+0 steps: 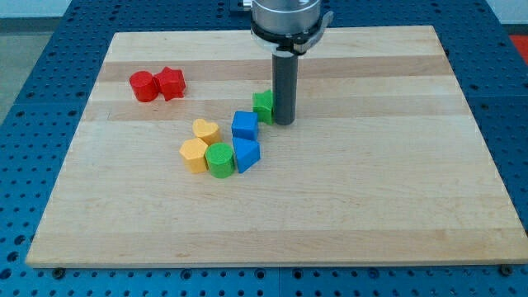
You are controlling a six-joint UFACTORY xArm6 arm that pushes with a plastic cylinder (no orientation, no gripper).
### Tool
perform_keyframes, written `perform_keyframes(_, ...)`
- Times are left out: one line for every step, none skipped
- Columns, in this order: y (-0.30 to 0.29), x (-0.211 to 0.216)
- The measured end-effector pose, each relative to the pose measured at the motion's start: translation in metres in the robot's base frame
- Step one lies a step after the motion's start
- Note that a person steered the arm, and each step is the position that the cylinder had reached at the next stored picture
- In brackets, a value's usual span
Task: Move the green star below the red star
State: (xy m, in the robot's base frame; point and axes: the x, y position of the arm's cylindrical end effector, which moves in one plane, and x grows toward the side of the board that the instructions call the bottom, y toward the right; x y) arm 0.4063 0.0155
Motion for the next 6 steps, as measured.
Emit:
perform_keyframes(0.017,-0.006)
perform_keyframes(-0.023,-0.016)
perform_keyframes(-0.026,-0.017)
perform_keyframes(-0.005,-0.029)
perform_keyframes(-0.034,-0.031)
perform_keyframes(-0.103,-0.028)
